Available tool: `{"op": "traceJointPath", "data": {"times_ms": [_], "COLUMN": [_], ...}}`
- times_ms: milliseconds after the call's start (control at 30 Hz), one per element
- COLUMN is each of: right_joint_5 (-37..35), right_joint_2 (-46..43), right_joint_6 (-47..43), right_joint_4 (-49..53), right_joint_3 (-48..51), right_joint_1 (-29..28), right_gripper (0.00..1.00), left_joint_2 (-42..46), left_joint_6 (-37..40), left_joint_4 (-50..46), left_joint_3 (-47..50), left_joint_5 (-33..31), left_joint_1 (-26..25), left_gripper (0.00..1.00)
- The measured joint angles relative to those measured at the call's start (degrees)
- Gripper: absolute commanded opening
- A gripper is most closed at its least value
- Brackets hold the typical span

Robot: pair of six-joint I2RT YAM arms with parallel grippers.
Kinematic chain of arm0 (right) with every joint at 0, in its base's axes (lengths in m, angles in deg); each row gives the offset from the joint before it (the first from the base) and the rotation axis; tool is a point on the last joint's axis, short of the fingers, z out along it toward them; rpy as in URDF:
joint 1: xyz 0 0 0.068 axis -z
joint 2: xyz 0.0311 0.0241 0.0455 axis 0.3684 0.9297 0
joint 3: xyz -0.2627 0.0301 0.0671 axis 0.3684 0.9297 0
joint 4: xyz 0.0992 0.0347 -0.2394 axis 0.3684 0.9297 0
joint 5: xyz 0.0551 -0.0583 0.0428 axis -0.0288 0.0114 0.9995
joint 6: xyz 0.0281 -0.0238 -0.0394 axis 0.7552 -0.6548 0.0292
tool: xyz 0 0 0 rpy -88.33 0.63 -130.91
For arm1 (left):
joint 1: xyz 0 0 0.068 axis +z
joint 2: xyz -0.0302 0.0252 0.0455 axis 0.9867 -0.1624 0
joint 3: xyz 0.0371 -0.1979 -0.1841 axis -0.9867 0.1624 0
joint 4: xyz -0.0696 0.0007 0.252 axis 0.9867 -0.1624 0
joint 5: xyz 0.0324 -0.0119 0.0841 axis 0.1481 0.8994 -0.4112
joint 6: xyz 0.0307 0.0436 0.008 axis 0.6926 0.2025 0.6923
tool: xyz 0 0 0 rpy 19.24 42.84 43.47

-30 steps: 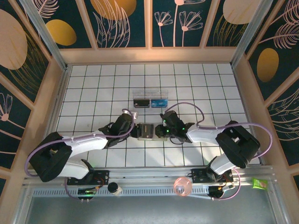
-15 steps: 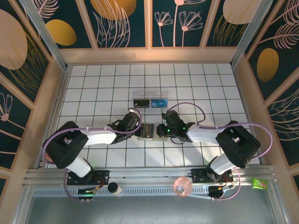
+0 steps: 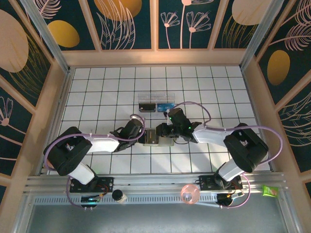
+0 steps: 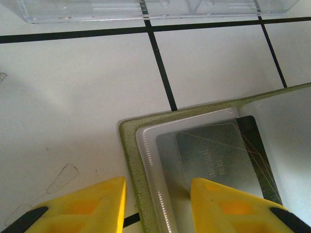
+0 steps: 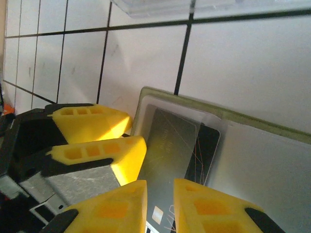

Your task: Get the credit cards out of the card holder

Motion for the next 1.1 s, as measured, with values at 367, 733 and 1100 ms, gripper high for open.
{"op": "traceJointPath", "data": {"times_ms": [367,733,1100], "right_joint_5": [2.9,2.6,4.2], "right_joint_2": [3.9,5.1,6.6], "right_joint_6": [3.7,4.1,4.1], "right_joint_4": [-1.2,0.2,-0.8], "right_joint_3": [0.0,-0.1,-0.4], "right_joint_1": [1.6,2.1,2.5], "right_gripper": [0.22,0.21,0.18], "left_joint_2": [0.5,0.9,0.7], "left_joint_6": [-1.0,-1.0,-1.2], "left_joint_4": [0.9,1.1,1.6], "left_joint_3": [0.8,1.3,1.6], "left_joint_5": [0.5,1.6,2.9], "left_joint_1": [0.1,0.3,0.7], "left_gripper": [0.38,0.35,0.31]}}
